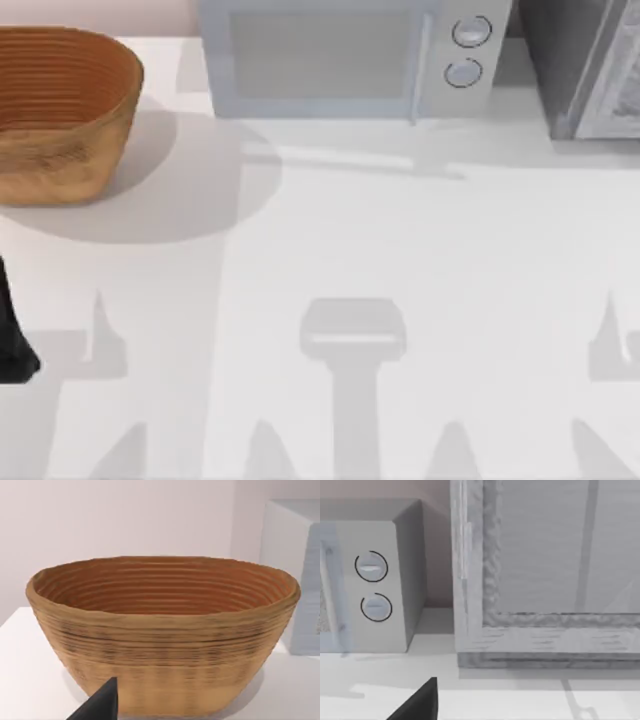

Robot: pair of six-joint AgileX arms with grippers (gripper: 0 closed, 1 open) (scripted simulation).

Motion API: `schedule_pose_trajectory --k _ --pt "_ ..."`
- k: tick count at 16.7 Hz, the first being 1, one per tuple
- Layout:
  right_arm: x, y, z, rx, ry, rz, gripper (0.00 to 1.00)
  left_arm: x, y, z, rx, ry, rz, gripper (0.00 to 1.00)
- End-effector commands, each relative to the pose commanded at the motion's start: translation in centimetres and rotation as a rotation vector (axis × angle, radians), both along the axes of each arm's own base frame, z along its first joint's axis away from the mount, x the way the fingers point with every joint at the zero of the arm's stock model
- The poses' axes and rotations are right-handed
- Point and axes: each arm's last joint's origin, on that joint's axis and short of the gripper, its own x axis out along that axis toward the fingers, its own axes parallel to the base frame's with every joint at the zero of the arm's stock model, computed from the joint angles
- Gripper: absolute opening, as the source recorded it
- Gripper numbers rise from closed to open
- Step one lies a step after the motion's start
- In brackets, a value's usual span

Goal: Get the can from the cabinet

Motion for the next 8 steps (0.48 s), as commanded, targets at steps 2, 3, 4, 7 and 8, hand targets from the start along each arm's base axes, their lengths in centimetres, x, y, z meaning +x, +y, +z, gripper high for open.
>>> schedule_pose_trajectory --k 2,3,4,7,8 --pt "0.0 0.0 0.0 0.000 0.000 0.000 1.00 0.0 0.0 0.0 0.000 0.000 0.000 1.00" --pt "0.0 0.0 0.3 0.000 -0.003 -0.001 1.00 0.0 0.0 0.0 0.000 0.000 0.000 1.00" --pt "-0.1 0.0 0.9 0.000 -0.008 -0.004 1.00 0.0 0.0 0.0 0.000 0.000 0.000 1.00" --pt "-0.2 0.0 3.9 0.000 -0.024 -0.011 1.00 0.0 0.0 0.0 0.000 0.000 0.000 1.00" --pt "-0.2 0.1 5.3 0.000 -0.028 -0.013 1.00 0.0 0.0 0.0 0.000 0.000 0.000 1.00"
